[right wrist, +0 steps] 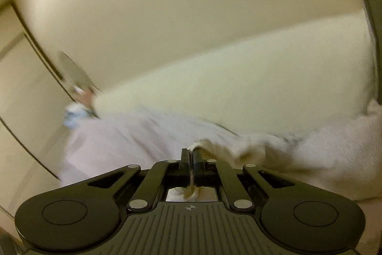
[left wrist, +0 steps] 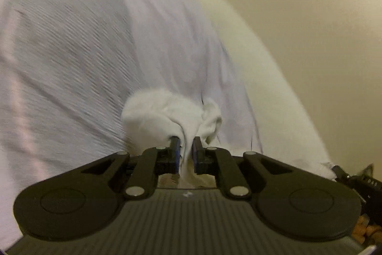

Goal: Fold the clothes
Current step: 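Grasp the beige garment with the right gripper while the left gripper grasps it too, then carry the beige garment with both grippers and drop it flat on the bed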

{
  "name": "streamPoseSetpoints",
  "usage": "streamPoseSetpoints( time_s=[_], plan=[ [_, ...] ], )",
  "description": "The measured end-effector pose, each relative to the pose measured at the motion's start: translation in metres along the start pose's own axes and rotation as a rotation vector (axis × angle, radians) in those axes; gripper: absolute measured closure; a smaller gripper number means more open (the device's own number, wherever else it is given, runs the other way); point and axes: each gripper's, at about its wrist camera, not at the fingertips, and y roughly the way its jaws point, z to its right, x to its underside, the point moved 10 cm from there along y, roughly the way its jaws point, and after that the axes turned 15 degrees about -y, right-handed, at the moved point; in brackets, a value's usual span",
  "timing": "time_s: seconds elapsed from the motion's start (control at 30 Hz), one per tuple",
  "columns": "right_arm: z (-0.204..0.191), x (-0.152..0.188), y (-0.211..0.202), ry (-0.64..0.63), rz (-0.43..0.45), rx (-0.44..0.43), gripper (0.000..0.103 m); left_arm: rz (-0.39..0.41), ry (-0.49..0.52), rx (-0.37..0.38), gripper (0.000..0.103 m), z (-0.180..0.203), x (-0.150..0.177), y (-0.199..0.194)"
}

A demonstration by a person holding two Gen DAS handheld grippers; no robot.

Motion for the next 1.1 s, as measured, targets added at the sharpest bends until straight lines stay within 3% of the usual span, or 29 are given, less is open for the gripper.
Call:
streamPoseSetpoints(
  time_s=[0.2, 0.33, 0.5, 0.57, 0.63, 0.7, 0.73, 0.77, 0.9, 1.0, 1.1],
  plan=[
    [-0.124, 0.003, -0.054, 0.008, 0.009, -0.249, 0.102, 0.272, -0.099, -0.059, 0.096, -0.068, -0.035, -0.213],
    [-0.210, 0.010, -0.093, 0.011, 0.005, -0.421, 0.102, 0.477, -0.111, -0.133, 0.096, -0.113, -0.047, -0.370],
    [-0.316, 0.028, -0.158, -0.009, 0.015, -0.673, 0.102, 0.724, -0.090, -0.220, 0.095, -0.162, -0.032, -0.549],
    [-0.349, 0.062, -0.181, -0.114, -0.073, -0.728, 0.102, 0.727, -0.135, -0.309, 0.090, -0.196, -0.012, -0.596],
    [-0.373, 0.112, -0.190, -0.255, -0.243, -0.709, 0.100, 0.675, -0.203, -0.438, 0.083, -0.237, 0.017, -0.621],
    [-0.379, 0.174, -0.193, -0.420, -0.454, -0.615, 0.082, 0.596, -0.253, -0.593, 0.081, -0.278, 0.057, -0.635],
    [-0.377, 0.198, -0.197, -0.489, -0.515, -0.573, 0.075, 0.562, -0.269, -0.653, 0.081, -0.294, 0.076, -0.641],
    [-0.377, 0.214, -0.205, -0.539, -0.547, -0.561, 0.074, 0.534, -0.285, -0.702, 0.081, -0.307, 0.094, -0.647],
    [-0.378, 0.277, -0.235, -0.729, -0.666, -0.517, 0.070, 0.483, -0.362, -0.749, 0.081, -0.329, 0.152, -0.669],
    [-0.379, 0.315, -0.264, -0.818, -0.717, -0.536, 0.053, 0.490, -0.369, -0.724, 0.077, -0.318, 0.180, -0.672],
    [-0.371, 0.335, -0.291, -0.892, -0.721, -0.551, 0.051, 0.494, -0.351, -0.735, 0.076, -0.300, 0.205, -0.673]
  ],
)
